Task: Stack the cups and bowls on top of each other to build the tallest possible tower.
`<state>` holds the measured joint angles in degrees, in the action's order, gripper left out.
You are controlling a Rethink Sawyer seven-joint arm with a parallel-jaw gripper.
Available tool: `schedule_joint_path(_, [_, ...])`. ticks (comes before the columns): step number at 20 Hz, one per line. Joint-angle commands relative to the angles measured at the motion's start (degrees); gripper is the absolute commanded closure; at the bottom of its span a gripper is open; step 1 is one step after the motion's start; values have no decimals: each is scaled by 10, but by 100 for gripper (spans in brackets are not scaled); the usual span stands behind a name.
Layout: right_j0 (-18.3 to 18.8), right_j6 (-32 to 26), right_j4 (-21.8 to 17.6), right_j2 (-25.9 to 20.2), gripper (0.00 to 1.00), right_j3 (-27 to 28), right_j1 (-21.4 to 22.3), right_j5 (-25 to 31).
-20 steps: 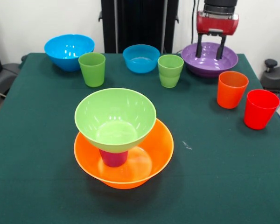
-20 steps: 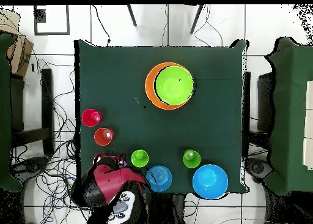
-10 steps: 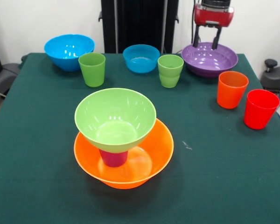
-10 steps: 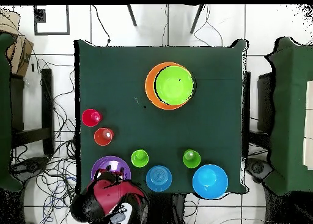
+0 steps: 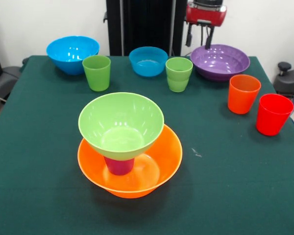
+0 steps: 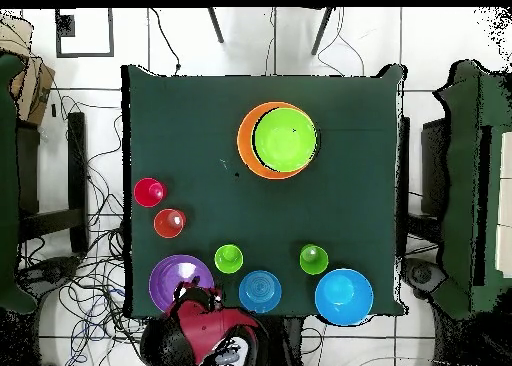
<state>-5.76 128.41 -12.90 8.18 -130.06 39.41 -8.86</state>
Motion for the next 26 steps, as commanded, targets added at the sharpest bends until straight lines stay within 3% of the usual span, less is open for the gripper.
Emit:
schedule_joint_path(1, [25,61,-22,-26,0,24,-53,-55])
schedule_joint_path(7, [20,63,-11,-17,0,42,-92,-84])
schedule_joint_path(26, [13,62,11,-8,0,85,-140,-114])
